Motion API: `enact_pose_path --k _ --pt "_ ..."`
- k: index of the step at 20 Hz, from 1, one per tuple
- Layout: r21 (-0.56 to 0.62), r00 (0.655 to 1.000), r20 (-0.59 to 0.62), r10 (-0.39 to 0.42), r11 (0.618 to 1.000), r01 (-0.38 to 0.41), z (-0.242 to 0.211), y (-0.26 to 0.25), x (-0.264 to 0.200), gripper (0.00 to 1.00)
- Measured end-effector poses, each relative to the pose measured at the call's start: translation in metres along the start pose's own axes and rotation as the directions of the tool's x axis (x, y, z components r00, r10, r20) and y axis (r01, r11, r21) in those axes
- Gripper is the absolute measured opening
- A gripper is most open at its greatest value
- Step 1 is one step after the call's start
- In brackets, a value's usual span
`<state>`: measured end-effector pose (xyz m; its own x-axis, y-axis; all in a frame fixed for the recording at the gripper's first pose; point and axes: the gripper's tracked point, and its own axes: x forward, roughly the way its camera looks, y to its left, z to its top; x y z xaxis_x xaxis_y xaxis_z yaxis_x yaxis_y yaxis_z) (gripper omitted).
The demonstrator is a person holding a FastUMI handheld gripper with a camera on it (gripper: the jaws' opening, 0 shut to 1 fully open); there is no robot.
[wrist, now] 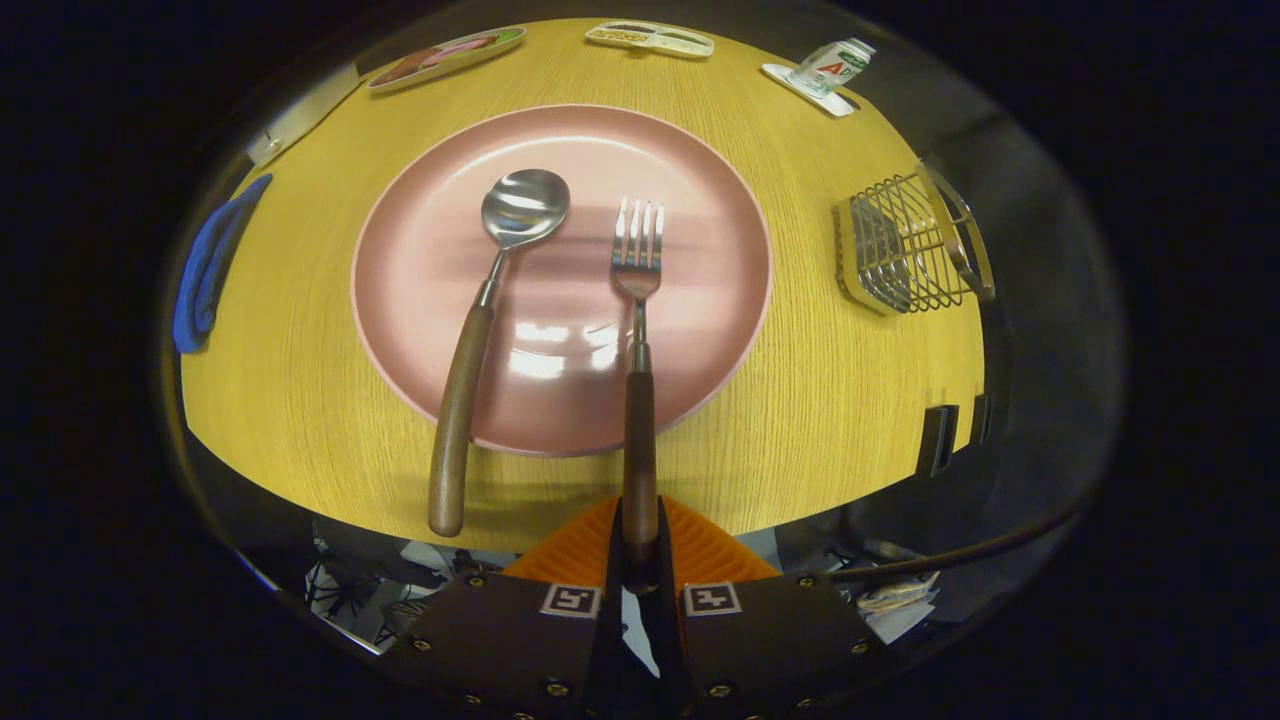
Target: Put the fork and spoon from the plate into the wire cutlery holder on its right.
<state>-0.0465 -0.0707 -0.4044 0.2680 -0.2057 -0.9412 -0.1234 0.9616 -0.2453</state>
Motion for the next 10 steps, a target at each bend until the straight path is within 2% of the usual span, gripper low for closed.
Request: enact_pose_path --k 10 --pt "0.018 0.994 0.11 0.002 1.0 -0.004 0.027 -0.006 -0.025 0.16"
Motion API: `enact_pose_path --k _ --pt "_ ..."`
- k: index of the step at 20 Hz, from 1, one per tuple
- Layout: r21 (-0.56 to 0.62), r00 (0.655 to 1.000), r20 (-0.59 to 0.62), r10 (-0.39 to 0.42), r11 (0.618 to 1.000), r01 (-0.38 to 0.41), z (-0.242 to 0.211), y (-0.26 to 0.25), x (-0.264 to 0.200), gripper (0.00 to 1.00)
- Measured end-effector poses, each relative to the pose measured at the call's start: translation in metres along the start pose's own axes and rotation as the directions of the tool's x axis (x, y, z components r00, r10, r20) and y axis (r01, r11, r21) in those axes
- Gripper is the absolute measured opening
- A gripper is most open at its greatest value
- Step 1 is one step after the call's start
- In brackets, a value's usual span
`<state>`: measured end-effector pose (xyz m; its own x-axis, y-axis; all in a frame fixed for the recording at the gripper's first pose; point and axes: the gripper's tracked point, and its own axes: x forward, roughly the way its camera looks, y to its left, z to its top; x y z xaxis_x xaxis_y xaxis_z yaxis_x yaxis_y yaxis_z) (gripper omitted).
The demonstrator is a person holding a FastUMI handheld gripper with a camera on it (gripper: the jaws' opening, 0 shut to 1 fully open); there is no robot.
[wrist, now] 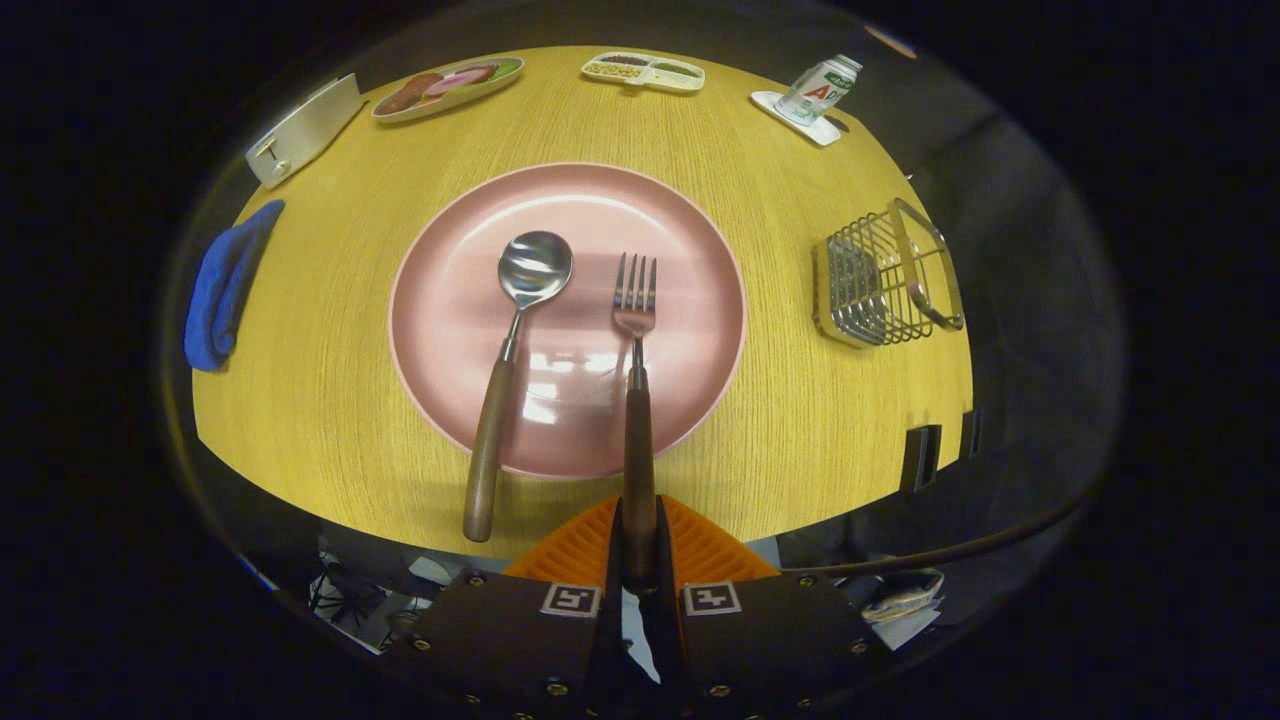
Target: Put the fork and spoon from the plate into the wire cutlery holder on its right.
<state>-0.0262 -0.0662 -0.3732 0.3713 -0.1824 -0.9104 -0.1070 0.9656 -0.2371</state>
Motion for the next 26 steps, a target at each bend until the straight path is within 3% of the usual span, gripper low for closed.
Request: enact_pose_path --k 16,26 --pt "-0.036 0.979 0.196 -0.055 0.997 0.063 0.072 -0.014 -0.073 0.16" --pt "-0.015 0.964 0.263 -0.038 0.999 0.044 0.099 -0.013 -0.092 0.16"
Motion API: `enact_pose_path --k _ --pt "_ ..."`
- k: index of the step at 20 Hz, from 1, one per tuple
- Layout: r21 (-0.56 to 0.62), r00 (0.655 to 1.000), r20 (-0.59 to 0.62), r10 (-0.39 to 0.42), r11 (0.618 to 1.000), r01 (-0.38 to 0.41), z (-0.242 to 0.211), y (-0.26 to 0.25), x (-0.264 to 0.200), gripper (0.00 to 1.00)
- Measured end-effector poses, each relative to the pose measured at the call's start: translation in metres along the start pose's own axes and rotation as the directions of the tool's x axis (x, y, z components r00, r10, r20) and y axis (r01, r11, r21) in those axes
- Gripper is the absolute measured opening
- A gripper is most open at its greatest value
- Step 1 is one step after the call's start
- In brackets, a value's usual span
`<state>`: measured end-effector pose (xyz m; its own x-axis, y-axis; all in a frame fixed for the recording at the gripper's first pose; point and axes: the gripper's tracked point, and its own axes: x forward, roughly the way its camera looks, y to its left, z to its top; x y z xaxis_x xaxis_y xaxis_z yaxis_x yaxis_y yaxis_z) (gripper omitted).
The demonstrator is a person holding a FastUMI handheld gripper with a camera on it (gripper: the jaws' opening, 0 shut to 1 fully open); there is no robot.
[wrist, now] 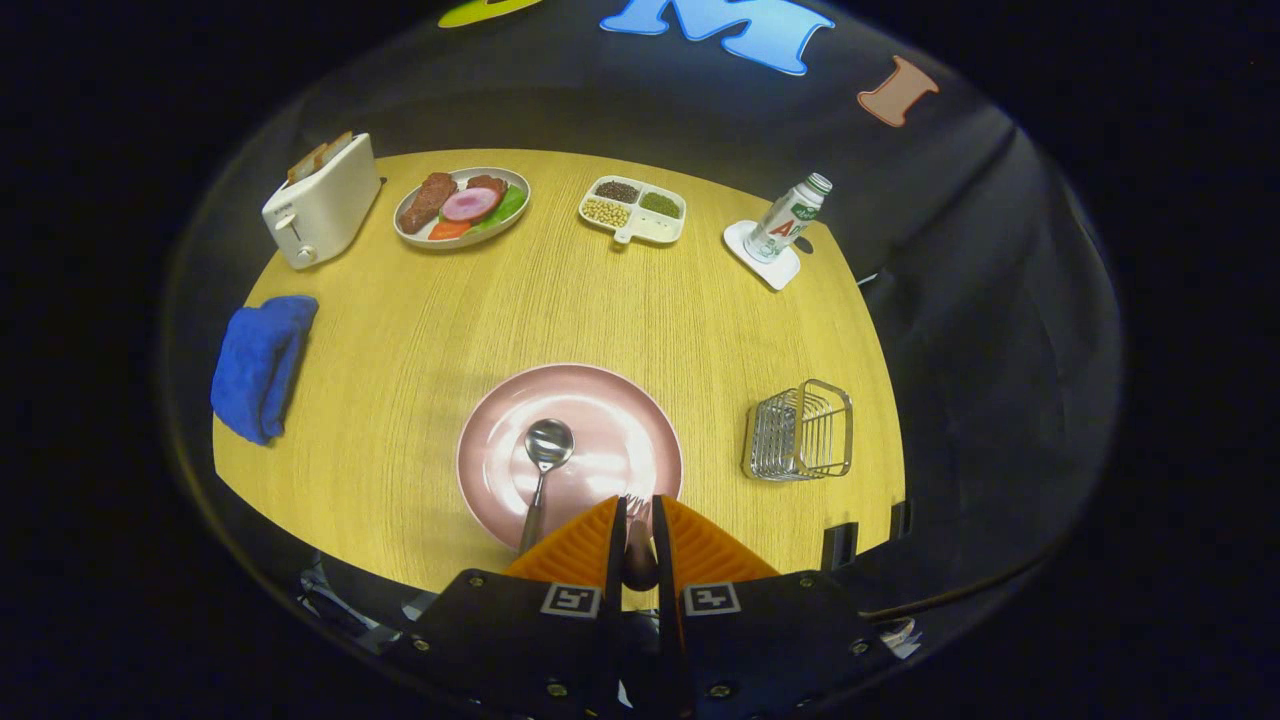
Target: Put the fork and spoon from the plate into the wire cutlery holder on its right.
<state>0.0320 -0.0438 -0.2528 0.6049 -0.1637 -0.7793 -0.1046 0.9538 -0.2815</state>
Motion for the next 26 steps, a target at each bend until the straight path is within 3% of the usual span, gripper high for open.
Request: enact_pose_path --k 2,13,21,26 --pt "-0.004 1.0 0.002 0.004 1.0 -0.004 0.002 0.0 0.0 0.1" --pt "0.009 0.998 0.054 -0.023 1.0 0.022 0.038 -0.022 -0.017 0.1" --pt "0.115 0.984 0.129 -0.126 0.987 0.112 0.081 -0.096 -0.045 0.1" --pt "0.184 0.98 0.114 -0.166 0.972 0.144 0.086 -0.143 -0.04 0.09"
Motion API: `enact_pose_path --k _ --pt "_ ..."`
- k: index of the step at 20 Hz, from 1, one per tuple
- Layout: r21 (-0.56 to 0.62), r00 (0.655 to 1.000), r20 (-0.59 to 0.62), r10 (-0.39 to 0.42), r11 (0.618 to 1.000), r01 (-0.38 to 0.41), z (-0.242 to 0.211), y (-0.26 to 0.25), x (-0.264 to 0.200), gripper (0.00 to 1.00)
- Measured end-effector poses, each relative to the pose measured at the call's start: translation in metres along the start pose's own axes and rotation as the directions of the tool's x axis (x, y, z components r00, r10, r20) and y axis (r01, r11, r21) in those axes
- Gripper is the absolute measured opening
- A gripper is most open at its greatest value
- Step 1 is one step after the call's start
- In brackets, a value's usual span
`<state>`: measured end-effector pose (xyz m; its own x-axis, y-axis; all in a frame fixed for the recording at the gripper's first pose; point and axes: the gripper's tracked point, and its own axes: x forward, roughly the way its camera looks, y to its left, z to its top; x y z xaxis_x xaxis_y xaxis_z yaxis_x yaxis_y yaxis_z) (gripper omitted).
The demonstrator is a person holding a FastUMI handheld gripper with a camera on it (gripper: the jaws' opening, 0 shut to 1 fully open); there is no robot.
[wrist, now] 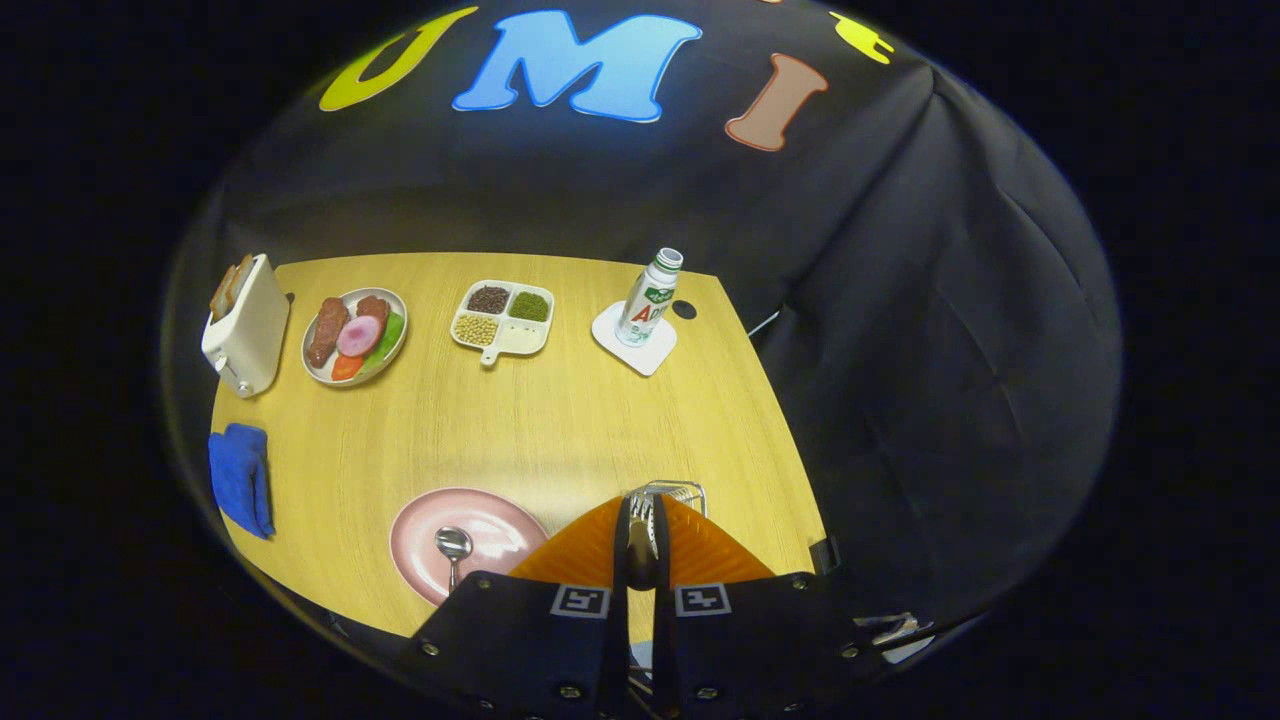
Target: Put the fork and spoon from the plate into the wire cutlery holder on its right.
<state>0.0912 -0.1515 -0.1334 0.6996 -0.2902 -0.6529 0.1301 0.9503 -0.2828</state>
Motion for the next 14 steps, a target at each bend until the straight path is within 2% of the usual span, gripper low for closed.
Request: enact_pose_path --k 4,8,14 --pt "0.047 0.999 -0.034 -0.018 0.999 0.02 -0.007 -0.026 0.018 0.09" --pt "0.096 0.998 -0.059 0.013 0.995 -0.007 -0.018 -0.034 0.036 0.09" --pt "0.09 0.997 -0.078 0.023 0.996 -0.015 -0.027 -0.042 0.049 0.1"
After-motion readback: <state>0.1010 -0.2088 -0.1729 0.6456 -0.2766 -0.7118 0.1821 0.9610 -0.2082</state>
